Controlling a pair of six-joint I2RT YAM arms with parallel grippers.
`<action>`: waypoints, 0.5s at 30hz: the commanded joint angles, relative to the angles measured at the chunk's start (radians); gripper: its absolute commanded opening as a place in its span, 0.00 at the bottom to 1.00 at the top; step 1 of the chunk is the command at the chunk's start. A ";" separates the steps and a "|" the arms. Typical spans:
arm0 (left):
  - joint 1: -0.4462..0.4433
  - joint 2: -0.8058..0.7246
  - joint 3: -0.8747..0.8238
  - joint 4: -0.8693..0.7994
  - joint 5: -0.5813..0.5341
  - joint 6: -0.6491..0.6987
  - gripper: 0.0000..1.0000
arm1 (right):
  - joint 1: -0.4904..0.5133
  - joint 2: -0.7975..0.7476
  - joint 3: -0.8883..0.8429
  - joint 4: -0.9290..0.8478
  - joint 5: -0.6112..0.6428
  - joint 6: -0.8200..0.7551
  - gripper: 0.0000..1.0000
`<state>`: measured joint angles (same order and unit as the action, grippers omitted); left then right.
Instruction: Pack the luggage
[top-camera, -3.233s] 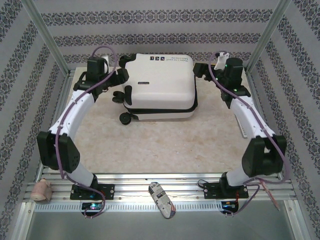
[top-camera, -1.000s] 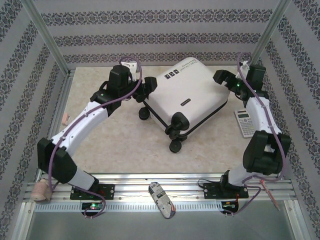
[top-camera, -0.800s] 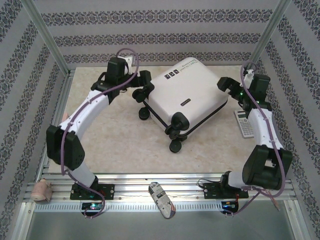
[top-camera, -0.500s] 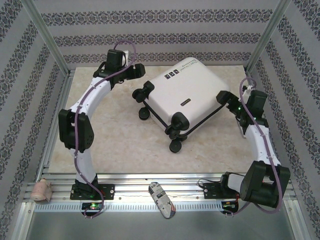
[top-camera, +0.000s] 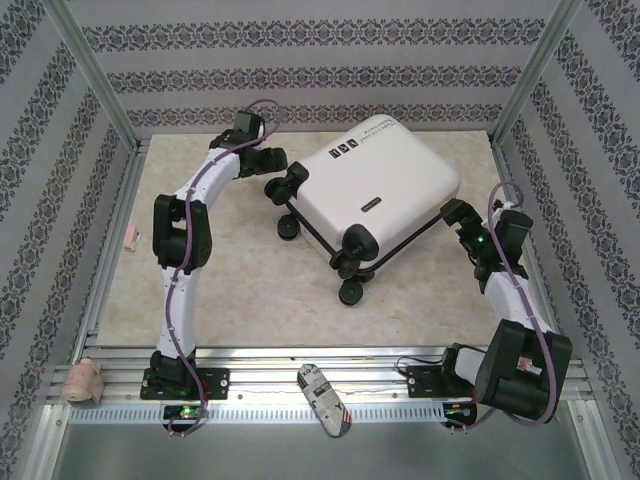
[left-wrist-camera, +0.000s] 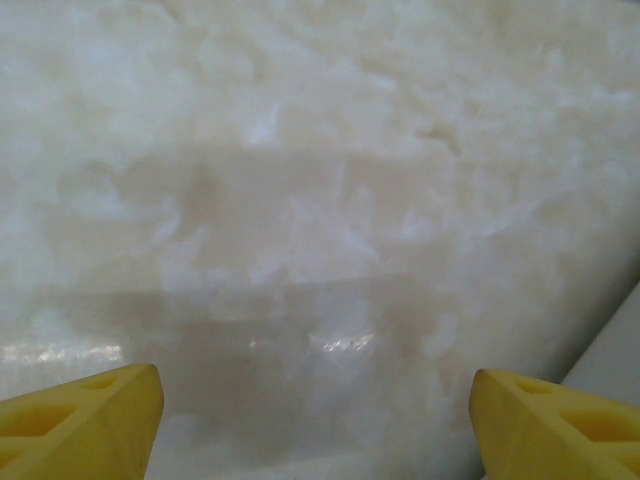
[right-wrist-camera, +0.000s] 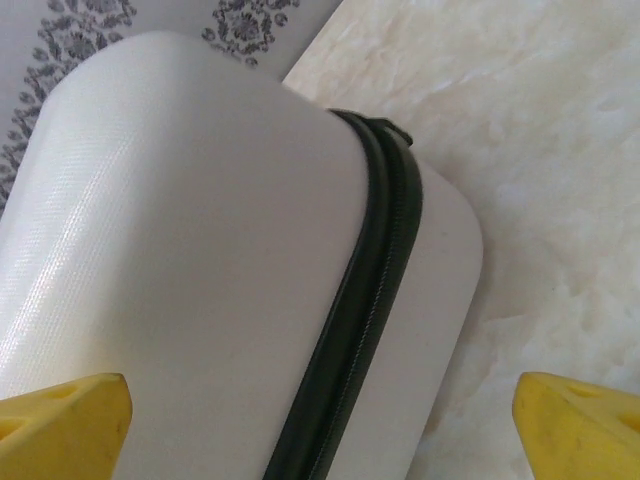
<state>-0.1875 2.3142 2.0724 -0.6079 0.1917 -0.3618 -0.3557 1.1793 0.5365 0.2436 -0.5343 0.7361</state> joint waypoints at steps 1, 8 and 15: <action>0.008 -0.012 0.004 -0.016 0.043 -0.001 0.80 | -0.031 0.050 -0.030 0.187 -0.070 0.099 0.98; 0.004 -0.046 -0.110 0.103 0.150 -0.050 0.79 | -0.036 0.204 -0.015 0.386 -0.154 0.187 0.98; 0.001 -0.073 -0.244 0.237 0.257 -0.116 0.76 | -0.031 0.352 0.021 0.578 -0.213 0.293 0.98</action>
<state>-0.1879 2.3100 1.8832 -0.4717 0.3771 -0.4278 -0.3908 1.4826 0.5278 0.6788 -0.6991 0.9653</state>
